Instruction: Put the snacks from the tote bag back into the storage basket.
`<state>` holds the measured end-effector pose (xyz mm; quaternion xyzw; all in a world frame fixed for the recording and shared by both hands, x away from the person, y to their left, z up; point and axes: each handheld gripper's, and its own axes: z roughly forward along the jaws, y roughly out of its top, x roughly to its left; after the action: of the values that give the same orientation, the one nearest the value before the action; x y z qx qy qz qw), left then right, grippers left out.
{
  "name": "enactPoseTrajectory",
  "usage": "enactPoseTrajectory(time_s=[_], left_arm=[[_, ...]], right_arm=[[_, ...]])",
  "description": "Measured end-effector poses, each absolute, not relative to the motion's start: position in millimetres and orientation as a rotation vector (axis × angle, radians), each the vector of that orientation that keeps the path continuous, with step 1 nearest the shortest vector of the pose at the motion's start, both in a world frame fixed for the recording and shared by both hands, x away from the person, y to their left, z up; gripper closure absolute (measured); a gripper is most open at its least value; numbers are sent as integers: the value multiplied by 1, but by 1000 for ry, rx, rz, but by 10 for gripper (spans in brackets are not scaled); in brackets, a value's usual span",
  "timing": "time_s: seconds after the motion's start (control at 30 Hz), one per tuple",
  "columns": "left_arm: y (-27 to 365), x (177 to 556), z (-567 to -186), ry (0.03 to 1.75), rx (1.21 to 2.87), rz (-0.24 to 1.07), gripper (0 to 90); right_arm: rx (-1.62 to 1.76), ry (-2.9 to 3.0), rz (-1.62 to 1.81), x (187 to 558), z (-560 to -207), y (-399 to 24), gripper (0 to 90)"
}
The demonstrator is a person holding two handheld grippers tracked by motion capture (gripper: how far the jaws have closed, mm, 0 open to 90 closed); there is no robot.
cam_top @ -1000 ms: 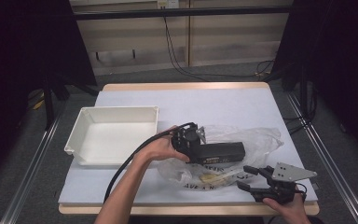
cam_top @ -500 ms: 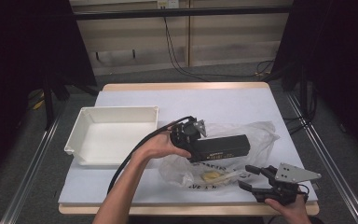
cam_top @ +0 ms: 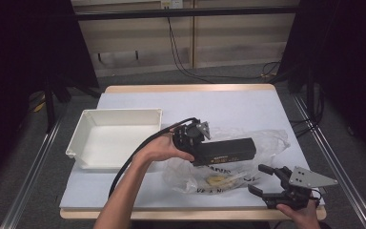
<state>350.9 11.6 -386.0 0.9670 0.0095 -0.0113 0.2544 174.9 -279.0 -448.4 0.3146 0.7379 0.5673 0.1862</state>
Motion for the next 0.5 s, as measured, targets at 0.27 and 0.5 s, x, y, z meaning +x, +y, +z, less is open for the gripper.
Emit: enactPoseTrajectory(time_s=[0.27, 0.5], left_arm=[[20, 350, -378, -7, 2637, -12, 427], [27, 349, -373, 17, 2613, -10, 427]], right_arm=[[880, 2023, 1612, 173, -445, -283, 36], [908, 2040, 1591, 176, -448, -285, 1]])
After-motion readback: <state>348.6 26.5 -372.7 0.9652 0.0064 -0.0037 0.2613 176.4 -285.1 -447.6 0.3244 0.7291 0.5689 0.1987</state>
